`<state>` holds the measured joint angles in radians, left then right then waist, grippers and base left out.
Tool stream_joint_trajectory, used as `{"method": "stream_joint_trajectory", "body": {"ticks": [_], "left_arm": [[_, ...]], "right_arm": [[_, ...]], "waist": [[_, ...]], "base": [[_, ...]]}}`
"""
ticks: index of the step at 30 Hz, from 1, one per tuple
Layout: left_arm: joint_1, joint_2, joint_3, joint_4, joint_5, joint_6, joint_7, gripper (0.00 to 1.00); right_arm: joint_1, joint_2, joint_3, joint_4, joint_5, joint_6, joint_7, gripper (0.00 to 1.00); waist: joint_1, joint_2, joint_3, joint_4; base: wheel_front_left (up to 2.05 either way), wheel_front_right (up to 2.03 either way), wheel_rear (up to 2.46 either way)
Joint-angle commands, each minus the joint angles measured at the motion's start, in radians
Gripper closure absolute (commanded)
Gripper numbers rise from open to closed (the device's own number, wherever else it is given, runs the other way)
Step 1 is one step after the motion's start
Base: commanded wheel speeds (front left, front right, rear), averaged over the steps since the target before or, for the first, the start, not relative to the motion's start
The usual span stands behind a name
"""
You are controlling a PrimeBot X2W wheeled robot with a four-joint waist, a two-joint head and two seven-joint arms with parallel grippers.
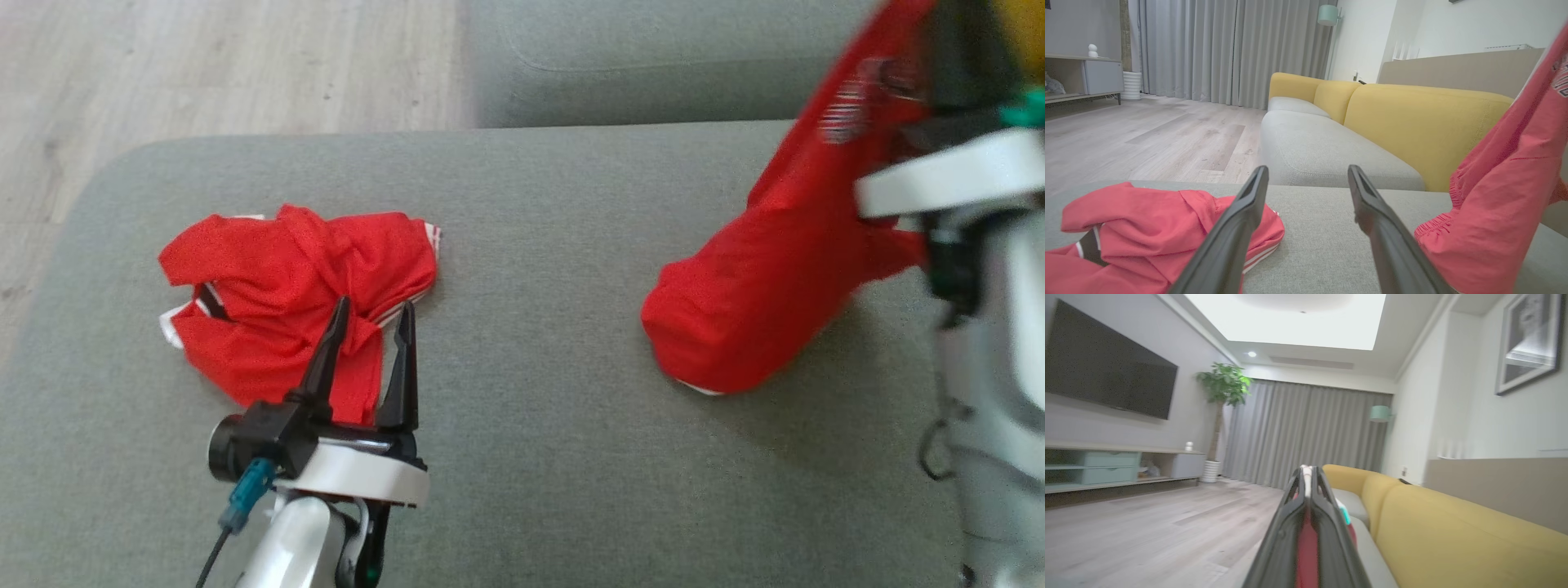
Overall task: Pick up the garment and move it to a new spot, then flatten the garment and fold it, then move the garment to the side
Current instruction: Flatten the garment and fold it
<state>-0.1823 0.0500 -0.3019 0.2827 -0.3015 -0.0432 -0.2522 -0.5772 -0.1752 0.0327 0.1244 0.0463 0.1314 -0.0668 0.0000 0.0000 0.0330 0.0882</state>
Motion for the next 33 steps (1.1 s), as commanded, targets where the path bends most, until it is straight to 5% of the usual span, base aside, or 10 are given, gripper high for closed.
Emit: {"method": "stream_joint_trajectory", "body": {"ticks": [1, 9, 24, 32, 33], "left_arm": [[-0.024, 0.0, 0.024, -0.037, -0.006, 0.005, -0.01, 0.0], [-0.012, 0.0, 0.018, -0.039, -0.013, 0.017, -0.01, 0.0], [-0.03, 0.0, 0.039, -0.045, 0.029, -0.002, -0.01, 0.0], [-0.076, 0.0, 0.019, -0.048, 0.033, -0.013, -0.01, 0.0], [-0.08, 0.0, 0.016, -0.048, 0.031, -0.013, -0.01, 0.0]], "right_arm": [[-0.055, 0.001, 0.046, -0.028, 0.01, -0.001, 0.008, 1.0], [-0.261, 0.038, 0.257, 0.068, 0.057, -0.001, 0.006, 1.0], [-0.149, -0.017, 0.062, 0.02, -0.07, -0.001, 0.055, 1.0], [-0.207, -0.106, -0.046, 0.334, -0.136, -0.001, 0.029, 1.0], [-0.221, -0.117, -0.042, 0.376, -0.151, -0.001, 0.017, 0.58]], "waist": [[0.0, 0.0, -0.006, 0.009], [0.0, 0.0, -0.024, 0.034], [0.0, 0.0, 0.056, -0.014], [0.0, 0.0, 0.13, -0.015], [0.0, 0.0, 0.138, -0.013]], "base": [[0.0, 0.0, 0.0], [0.0, 0.0, 0.0], [0.0, 0.0, 0.0], [0.0, 0.0, 0.0], [0.0, 0.0, 0.0]]}}
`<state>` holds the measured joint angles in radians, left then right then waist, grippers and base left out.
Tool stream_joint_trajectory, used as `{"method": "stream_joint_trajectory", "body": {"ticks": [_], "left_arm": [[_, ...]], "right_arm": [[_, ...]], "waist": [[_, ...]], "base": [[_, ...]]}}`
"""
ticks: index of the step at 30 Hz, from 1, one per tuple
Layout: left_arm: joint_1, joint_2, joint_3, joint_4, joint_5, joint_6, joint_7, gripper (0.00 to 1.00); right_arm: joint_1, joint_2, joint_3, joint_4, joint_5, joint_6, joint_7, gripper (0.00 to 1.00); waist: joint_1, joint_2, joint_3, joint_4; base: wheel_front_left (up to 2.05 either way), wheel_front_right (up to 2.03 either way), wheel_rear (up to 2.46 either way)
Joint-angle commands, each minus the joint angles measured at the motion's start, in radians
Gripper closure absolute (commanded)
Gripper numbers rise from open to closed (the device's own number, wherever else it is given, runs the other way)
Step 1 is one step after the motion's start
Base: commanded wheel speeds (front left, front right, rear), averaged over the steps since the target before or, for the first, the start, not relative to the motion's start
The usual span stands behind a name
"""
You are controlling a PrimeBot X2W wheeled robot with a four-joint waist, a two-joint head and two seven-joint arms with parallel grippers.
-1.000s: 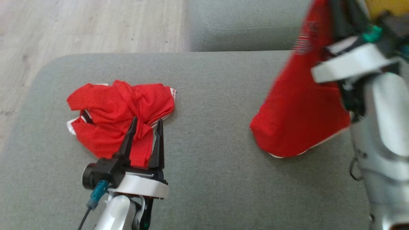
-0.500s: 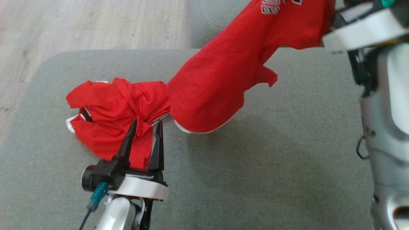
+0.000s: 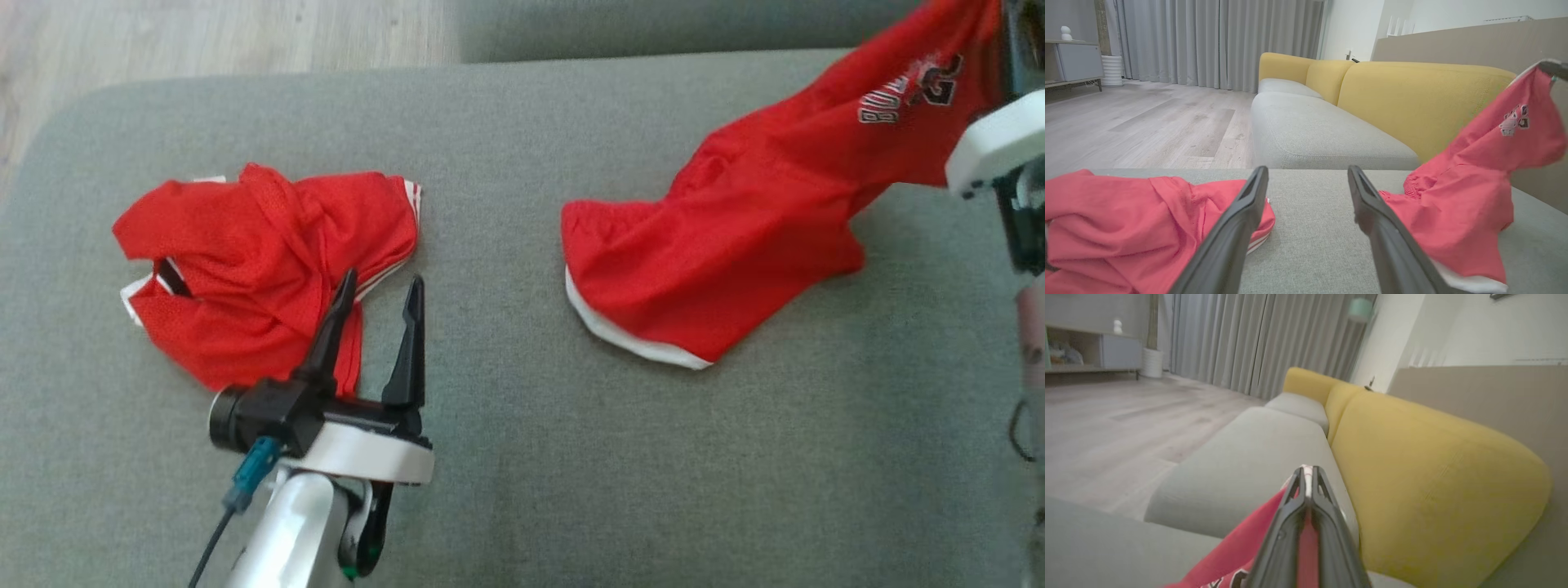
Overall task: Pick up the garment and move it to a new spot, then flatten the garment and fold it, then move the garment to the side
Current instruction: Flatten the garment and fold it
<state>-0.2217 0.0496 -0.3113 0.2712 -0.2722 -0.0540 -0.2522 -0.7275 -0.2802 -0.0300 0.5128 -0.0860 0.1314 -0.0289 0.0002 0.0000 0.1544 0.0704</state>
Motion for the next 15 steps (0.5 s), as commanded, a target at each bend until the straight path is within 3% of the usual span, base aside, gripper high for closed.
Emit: {"method": "stream_joint_trajectory", "body": {"ticks": [1, 6, 10, 15], "left_arm": [[-0.044, 0.001, 0.023, -0.036, 0.0, -0.002, -0.01, 0.0], [-0.052, 0.001, 0.017, -0.029, -0.004, 0.002, -0.01, 0.0], [-0.048, 0.001, 0.016, -0.024, -0.011, 0.004, -0.01, 0.0], [-0.034, 0.001, 0.017, -0.017, -0.015, 0.005, -0.01, 0.0]], "right_arm": [[-0.085, -0.018, 0.017, 0.026, -0.027, -0.001, -0.035, 0.0], [-0.137, -0.019, -0.009, 0.182, -0.09, -0.001, -0.1, 0.0], [-0.124, 0.013, -0.042, 0.194, -0.112, -0.001, -0.153, 0.0], [-0.046, 0.103, -0.069, 0.146, -0.116, -0.001, -0.21, 0.0]], "waist": [[-0.0002, 0.0, 0.023, 0.006], [-0.0002, 0.0, 0.029, 0.005], [-0.0002, 0.0, 0.01, -0.003], [-0.0002, 0.0, -0.036, -0.029]], "base": [[0.0, 0.0, 0.0], [0.0, 0.0, 0.0], [0.0, 0.0, 0.0], [0.0, 0.0, 0.0]]}}
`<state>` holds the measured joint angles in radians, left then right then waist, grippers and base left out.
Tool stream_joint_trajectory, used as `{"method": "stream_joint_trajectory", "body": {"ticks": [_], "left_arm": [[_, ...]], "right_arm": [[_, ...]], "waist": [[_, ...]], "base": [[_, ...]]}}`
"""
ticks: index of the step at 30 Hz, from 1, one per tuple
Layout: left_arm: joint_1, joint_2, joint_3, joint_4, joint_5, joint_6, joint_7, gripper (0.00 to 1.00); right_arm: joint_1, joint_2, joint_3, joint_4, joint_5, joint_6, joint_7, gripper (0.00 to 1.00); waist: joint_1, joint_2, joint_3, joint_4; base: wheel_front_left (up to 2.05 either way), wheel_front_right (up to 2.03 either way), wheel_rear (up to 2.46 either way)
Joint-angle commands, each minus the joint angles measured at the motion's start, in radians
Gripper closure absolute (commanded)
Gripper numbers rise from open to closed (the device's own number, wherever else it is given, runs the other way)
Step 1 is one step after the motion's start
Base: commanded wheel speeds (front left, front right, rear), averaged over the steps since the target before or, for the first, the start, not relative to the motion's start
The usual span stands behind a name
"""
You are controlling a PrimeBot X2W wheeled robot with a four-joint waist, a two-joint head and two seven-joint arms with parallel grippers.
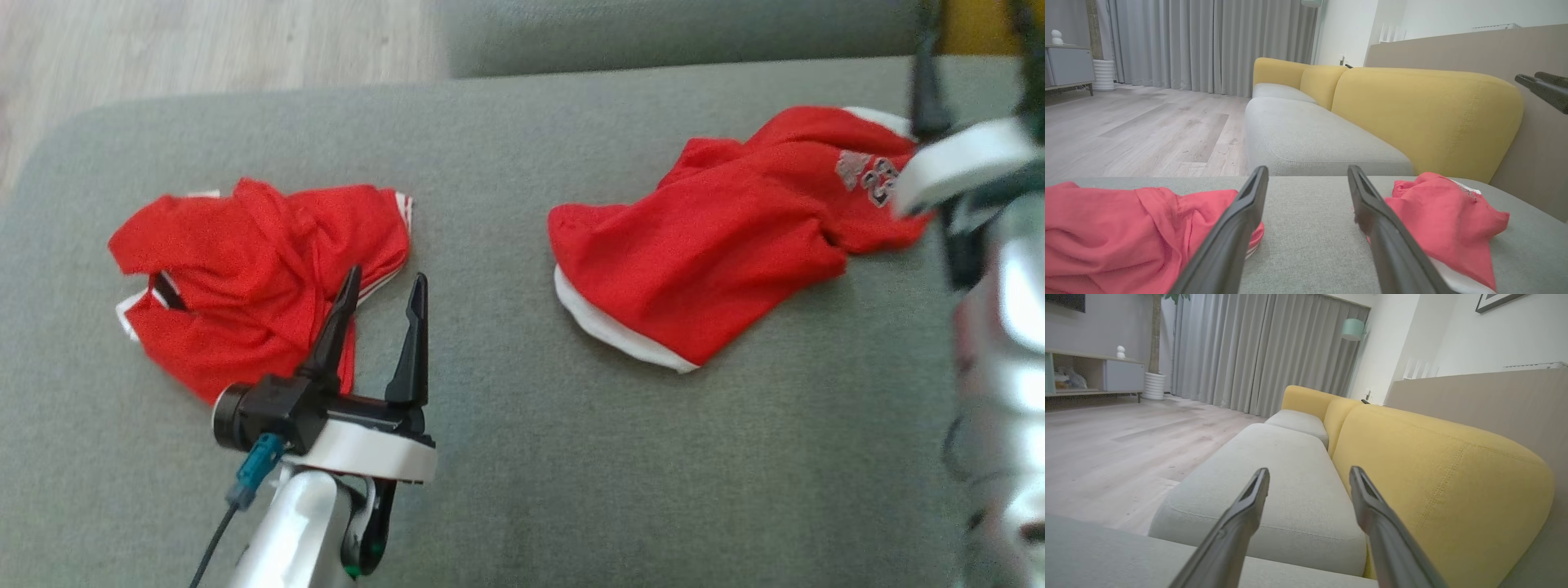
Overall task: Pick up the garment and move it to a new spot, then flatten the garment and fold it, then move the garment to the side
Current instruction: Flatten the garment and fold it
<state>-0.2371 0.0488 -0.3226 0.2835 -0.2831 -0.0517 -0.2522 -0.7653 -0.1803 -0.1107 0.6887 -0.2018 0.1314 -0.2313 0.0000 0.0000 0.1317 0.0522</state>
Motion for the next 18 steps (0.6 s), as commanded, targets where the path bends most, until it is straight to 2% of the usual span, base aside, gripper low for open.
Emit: {"method": "stream_joint_trajectory", "body": {"ticks": [1, 7, 13, 18], "left_arm": [[-0.015, 0.001, 0.028, -0.029, -0.004, 0.003, -0.01, 0.0], [0.006, 0.001, 0.026, -0.023, -0.016, 0.008, -0.01, 0.0], [0.022, 0.001, 0.018, -0.02, -0.024, 0.014, -0.01, 0.0], [0.019, 0.001, 0.016, -0.02, -0.022, 0.013, -0.01, 0.0]], "right_arm": [[0.015, 0.024, 0.01, -0.05, 0.008, -0.001, -0.014, 0.0], [0.227, 0.117, 0.034, -0.228, 0.104, -0.001, -0.029, 0.0], [0.493, 0.129, 0.107, -0.379, 0.252, -0.001, -0.03, 0.0], [0.59, 0.13, 0.131, -0.418, 0.3, -0.001, -0.03, 0.0]], "waist": [[0.0, 0.0, -0.022, -0.017], [0.0, 0.0, -0.065, -0.06], [0.0, 0.0, -0.08, -0.089], [0.0, 0.0, -0.069, -0.092]], "base": [[0.0, 0.0, 0.0], [0.0, 0.0, 0.0], [0.0, 0.0, 0.0], [0.0, 0.0, 0.0]]}}
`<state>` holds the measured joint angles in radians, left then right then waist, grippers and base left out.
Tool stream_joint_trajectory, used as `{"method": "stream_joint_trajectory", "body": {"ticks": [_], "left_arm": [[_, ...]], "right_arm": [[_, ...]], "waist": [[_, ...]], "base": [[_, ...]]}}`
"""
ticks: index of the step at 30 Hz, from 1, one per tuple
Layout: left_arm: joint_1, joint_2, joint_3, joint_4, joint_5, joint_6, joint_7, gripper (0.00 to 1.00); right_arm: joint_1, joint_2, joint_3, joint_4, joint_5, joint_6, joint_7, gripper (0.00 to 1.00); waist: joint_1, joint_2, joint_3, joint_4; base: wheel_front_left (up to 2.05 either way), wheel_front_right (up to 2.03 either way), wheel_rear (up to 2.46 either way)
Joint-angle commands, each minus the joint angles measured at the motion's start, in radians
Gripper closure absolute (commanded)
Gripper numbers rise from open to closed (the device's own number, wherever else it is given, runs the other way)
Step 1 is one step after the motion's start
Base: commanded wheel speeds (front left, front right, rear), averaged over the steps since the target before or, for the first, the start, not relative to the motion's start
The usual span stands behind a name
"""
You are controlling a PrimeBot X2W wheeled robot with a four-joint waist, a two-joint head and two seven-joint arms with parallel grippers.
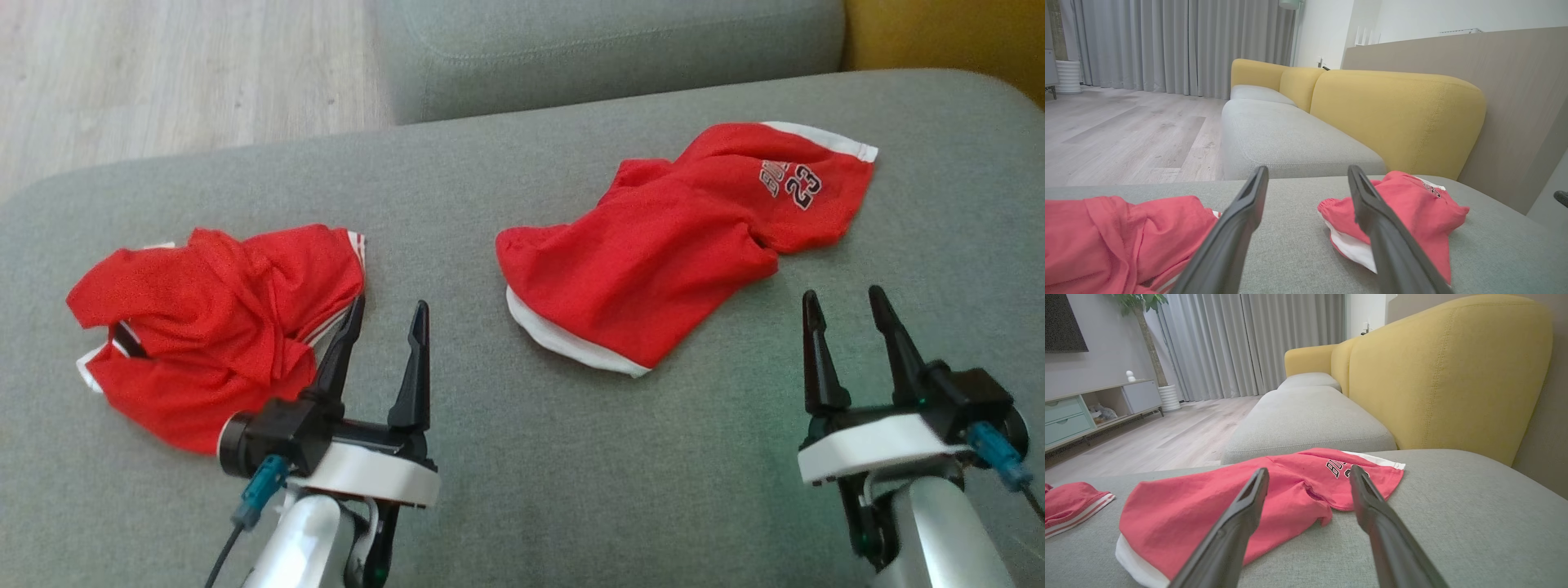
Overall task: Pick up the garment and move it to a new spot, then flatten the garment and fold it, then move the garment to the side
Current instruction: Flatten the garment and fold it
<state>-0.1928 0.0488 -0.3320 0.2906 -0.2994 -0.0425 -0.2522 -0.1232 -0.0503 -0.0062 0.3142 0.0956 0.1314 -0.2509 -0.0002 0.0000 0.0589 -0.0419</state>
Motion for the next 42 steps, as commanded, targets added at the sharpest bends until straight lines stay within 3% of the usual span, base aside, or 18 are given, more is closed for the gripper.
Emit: {"method": "stream_joint_trajectory", "body": {"ticks": [1, 8, 16, 24, 25, 26, 32, 36, 42], "left_arm": [[-0.028, 0.001, 0.024, -0.026, -0.005, 0.002, -0.01, 0.0], [-0.053, 0.001, 0.019, -0.025, 0.001, -0.002, -0.01, 0.0], [-0.09, 0.001, 0.0, -0.018, -0.001, -0.005, -0.01, 0.0], [-0.108, 0.001, -0.01, -0.015, -0.002, 0.0, -0.01, 0.0], [-0.108, 0.001, -0.01, -0.015, -0.001, 0.0, -0.01, 0.0], [-0.107, 0.001, -0.009, -0.014, -0.001, 0.0, -0.01, 0.0], [-0.096, 0.001, 0.008, -0.006, 0.004, 0.002, -0.01, 0.0], [-0.077, 0.001, 0.021, -0.006, 0.004, 0.003, -0.01, 0.0], [-0.034, 0.001, 0.036, -0.012, 0.0, 0.008, -0.01, 0.0]], "right_arm": [[-0.05, 0.0, 0.026, -0.045, 0.006, -0.001, -0.011, 0.0], [-0.114, 0.0, 0.061, 0.035, 0.055, -0.001, 0.081, 0.0], [-0.263, 0.0, 0.064, 0.298, 0.114, -0.001, 0.202, 0.0], [-0.389, 0.0, 0.078, 0.532, 0.171, -0.001, 0.231, 0.0], [-0.402, 0.0, 0.082, 0.561, 0.17, -0.001, 0.229, 0.54], [-0.415, 0.0, 0.086, 0.586, 0.166, -0.001, 0.224, 1.0], [-0.451, 0.0, 0.062, 0.68, 0.118, -0.001, 0.12, 1.0], [-0.443, 0.0, -0.024, 0.699, 0.053, -0.001, 0.048, 1.0], [-0.379, 0.0, -0.205, 0.578, -0.126, -0.001, 0.026, 1.0]], "waist": [[0.0002, 0.0, 0.009, 0.004], [0.0002, 0.0, 0.07, 0.037], [0.0002, 0.0, 0.14, 0.094], [0.0002, 0.0, 0.164, 0.128], [0.0002, 0.0, 0.165, 0.13], [0.0002, 0.0, 0.165, 0.131], [0.0002, 0.0, 0.138, 0.117], [0.0002, 0.0, 0.098, 0.091], [0.0002, 0.0, 0.028, 0.033]], "base": [[0.0, 0.0, 0.0], [0.0, 0.0, 0.0], [0.0, 0.0, 0.0], [0.0, 0.0, 0.0], [0.0, 0.0, 0.0], [0.0, 0.0, 0.0], [0.0, 0.0, 0.0], [0.0, 0.0, 0.0], [0.0, 0.0, 0.0]]}}
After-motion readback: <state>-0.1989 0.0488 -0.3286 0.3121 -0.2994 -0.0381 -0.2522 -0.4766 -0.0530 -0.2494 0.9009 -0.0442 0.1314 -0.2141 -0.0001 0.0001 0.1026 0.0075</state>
